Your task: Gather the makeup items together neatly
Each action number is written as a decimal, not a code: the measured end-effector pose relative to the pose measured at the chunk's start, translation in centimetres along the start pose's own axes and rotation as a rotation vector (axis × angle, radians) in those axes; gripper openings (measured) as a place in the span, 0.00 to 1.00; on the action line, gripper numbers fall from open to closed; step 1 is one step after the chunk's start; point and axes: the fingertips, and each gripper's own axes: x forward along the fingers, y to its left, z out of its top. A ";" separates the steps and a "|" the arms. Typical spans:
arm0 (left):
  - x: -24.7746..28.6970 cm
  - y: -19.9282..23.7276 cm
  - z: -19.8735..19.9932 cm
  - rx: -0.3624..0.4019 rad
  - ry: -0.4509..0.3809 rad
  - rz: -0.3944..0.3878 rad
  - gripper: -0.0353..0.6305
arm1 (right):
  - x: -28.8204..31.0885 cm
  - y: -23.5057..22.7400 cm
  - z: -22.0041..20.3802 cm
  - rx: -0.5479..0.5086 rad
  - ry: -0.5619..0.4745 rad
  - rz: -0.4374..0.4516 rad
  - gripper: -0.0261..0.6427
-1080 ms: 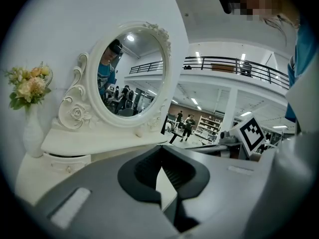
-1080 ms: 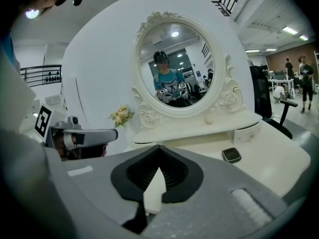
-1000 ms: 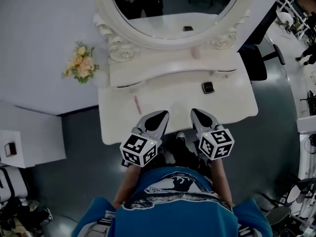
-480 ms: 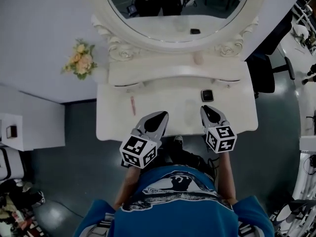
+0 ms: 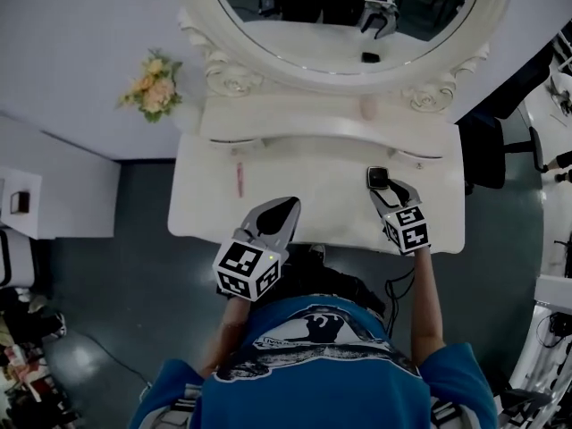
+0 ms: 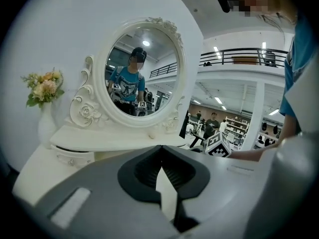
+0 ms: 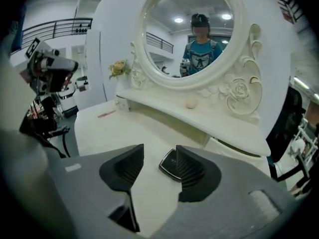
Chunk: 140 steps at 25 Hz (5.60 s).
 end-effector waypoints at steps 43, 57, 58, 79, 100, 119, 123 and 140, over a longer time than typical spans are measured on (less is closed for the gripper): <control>-7.4 10.2 -0.1 -0.052 0.024 0.172 0.07 | 12.6 11.7 0.3 -0.123 0.256 0.271 0.56; -10.8 14.8 0.4 -0.071 -0.010 0.203 0.07 | 17.4 20.0 5.3 -0.243 0.258 0.335 0.56; -11.0 15.0 0.4 -0.072 -0.010 0.204 0.07 | 17.6 20.1 5.5 -0.241 0.258 0.335 0.56; -13.5 18.5 -0.3 -0.088 0.002 0.189 0.07 | 16.1 23.5 9.0 -0.165 0.165 0.363 0.56; -18.0 21.8 -1.6 -0.131 -0.019 0.238 0.07 | 21.8 29.3 9.9 0.161 0.255 0.084 0.31; -18.4 23.0 -1.5 -0.147 -0.049 0.211 0.07 | 19.9 28.4 8.1 0.263 0.281 -0.012 0.11; -17.1 22.4 -1.5 -0.138 -0.035 0.181 0.07 | 18.7 27.5 8.4 0.306 0.250 -0.007 0.11; -8.1 13.3 -0.6 -0.060 0.037 0.008 0.07 | 10.1 16.2 3.1 0.507 0.184 -0.121 0.10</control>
